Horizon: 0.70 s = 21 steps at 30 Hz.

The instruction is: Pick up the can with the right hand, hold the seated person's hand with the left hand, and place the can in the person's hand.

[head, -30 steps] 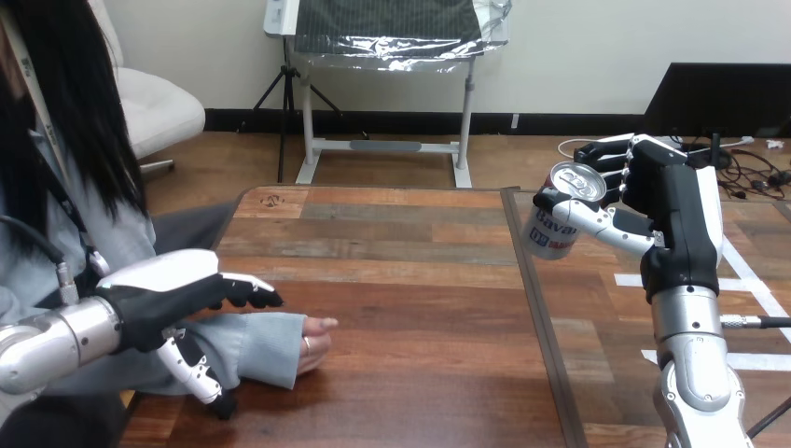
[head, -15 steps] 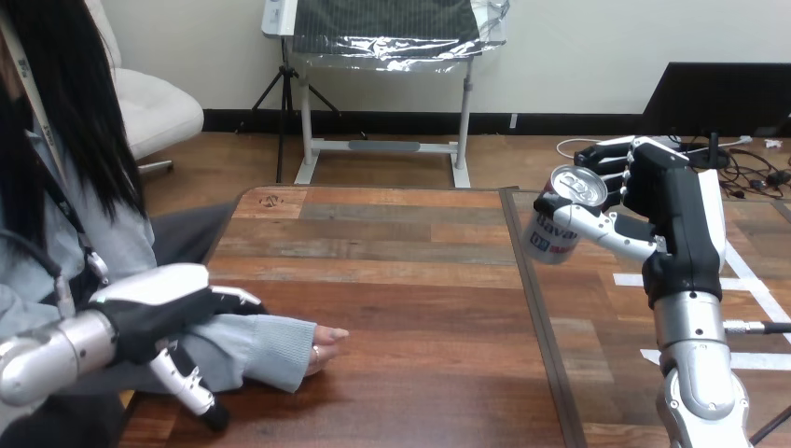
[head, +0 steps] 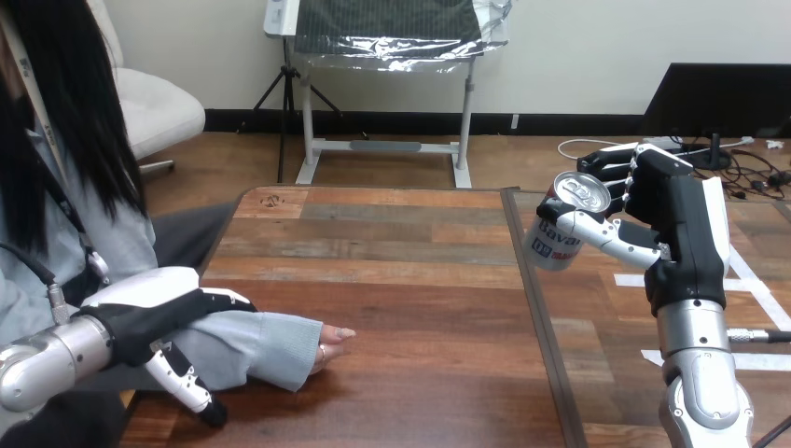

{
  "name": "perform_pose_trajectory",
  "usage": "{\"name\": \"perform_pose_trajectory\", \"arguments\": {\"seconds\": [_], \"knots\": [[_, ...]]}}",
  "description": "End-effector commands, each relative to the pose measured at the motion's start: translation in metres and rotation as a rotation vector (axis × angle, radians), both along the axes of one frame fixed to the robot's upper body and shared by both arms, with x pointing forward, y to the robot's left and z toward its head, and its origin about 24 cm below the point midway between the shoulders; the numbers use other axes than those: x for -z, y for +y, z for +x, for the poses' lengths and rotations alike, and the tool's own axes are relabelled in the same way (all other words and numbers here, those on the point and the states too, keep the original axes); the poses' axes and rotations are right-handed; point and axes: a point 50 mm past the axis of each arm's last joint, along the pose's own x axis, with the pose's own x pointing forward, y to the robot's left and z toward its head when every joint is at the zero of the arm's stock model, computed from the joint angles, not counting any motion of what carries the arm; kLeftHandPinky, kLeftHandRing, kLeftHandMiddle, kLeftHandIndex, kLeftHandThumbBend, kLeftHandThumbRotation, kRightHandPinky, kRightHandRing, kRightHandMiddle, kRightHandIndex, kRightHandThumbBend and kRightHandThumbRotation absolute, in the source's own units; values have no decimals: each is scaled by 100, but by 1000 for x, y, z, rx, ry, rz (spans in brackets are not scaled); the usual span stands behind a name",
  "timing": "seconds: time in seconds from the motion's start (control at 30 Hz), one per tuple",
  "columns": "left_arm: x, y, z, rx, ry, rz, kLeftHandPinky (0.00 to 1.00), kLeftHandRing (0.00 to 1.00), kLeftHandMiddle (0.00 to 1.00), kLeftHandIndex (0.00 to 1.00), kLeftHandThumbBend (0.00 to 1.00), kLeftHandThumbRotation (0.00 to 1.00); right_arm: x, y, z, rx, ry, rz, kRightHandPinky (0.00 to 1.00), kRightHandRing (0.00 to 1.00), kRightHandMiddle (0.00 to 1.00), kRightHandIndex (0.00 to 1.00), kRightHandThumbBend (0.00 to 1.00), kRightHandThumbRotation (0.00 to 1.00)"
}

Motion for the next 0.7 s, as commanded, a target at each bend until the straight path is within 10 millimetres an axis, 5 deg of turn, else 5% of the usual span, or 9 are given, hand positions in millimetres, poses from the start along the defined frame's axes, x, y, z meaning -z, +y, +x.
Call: {"name": "perform_pose_trajectory", "arguments": {"seconds": [0.0,0.67], "knots": [[-8,-9,13,5,-58,-2,71,78,78,81,100,16,-31,2,9,-7,-126,-3,30,36,44,45,72,0],[-1,-17,13,-28,-116,-49,55,56,58,60,94,14,-24,6,9,-41,-97,-7,34,39,45,46,72,0]]}}
